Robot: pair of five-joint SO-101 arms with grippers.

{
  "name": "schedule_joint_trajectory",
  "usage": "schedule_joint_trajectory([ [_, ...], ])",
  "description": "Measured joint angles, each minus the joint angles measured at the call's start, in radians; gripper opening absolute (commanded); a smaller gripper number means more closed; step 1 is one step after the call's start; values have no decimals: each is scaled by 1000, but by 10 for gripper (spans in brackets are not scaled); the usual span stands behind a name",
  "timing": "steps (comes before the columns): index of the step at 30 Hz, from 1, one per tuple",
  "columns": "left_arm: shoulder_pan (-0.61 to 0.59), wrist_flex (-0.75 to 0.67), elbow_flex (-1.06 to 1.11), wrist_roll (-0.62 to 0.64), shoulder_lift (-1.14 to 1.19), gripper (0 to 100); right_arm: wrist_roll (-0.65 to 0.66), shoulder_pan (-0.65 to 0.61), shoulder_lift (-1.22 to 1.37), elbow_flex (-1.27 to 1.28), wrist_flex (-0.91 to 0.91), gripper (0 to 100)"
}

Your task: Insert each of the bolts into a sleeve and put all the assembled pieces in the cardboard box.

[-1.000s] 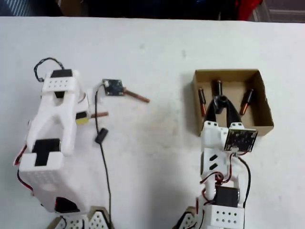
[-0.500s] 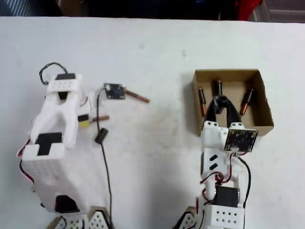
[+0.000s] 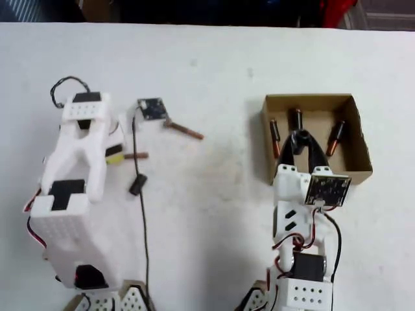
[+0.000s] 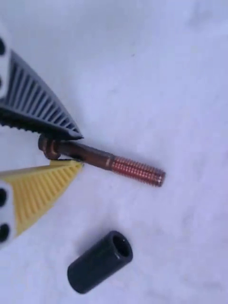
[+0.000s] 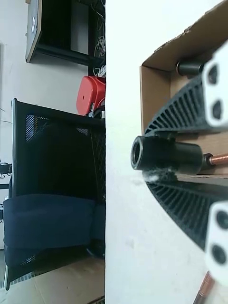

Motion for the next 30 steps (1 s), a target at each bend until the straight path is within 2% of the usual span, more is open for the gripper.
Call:
schedule_joint_trajectory([
  [7,40,9,-31,51,2,98,0,0,0,0,0,17],
  [12,41,160,-153,64,2,98,0,0,0,0,0,17],
  [15,41,272,-267,141,2,98,0,0,0,0,0,17],
  [21,100,471,-528,436,2,76,0,0,0,0,0,17],
  [24,124,486,-588,649,2,40,0,0,0,0,0,17],
  [30,195,488,-621,1031,2,41,0,-2,0,0,0,17],
])
